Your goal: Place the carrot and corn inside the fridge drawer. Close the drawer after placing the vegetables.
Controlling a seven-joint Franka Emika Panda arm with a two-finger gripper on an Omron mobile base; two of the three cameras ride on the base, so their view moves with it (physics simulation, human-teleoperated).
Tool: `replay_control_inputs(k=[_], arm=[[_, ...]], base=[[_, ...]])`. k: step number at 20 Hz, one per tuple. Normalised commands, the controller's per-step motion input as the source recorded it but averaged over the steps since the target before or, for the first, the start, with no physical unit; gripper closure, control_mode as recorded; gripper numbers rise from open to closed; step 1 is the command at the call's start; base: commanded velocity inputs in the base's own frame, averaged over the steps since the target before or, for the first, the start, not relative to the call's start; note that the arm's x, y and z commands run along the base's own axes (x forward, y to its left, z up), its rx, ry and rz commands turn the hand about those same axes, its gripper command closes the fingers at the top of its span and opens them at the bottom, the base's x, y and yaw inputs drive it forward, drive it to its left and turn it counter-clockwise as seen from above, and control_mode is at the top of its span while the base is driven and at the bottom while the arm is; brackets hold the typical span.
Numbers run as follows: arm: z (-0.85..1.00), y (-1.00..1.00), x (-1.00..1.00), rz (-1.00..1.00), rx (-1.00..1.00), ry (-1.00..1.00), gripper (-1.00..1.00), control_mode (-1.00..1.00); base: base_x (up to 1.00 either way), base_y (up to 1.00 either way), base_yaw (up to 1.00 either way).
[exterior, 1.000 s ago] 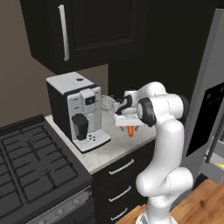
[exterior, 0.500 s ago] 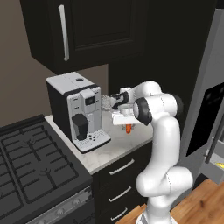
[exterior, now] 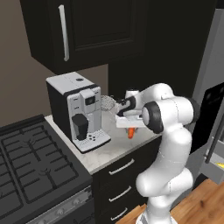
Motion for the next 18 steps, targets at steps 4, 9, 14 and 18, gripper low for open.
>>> replay_control_inputs(k=[4, 9, 14, 18], arm=[[0.17, -0.07, -1.00, -0.09, 0.00, -0.29, 1.00, -1.00], [0.71, -0.01, -1.00, -0.09, 0.00, -0.17, 1.00, -1.00], [0.74, 0.00, -1.00, -0.05, 0.00, -0.14, 1.00, -1.00], [0.62, 0.00, -1.00, -0.06, 0.00, -0.10, 1.00, -1.00]], base=[[0.00, 0.00, 0.00], [0.00, 0.00, 0.00], [0.00, 0.00, 0.00], [0.00, 0.00, 0.00]])
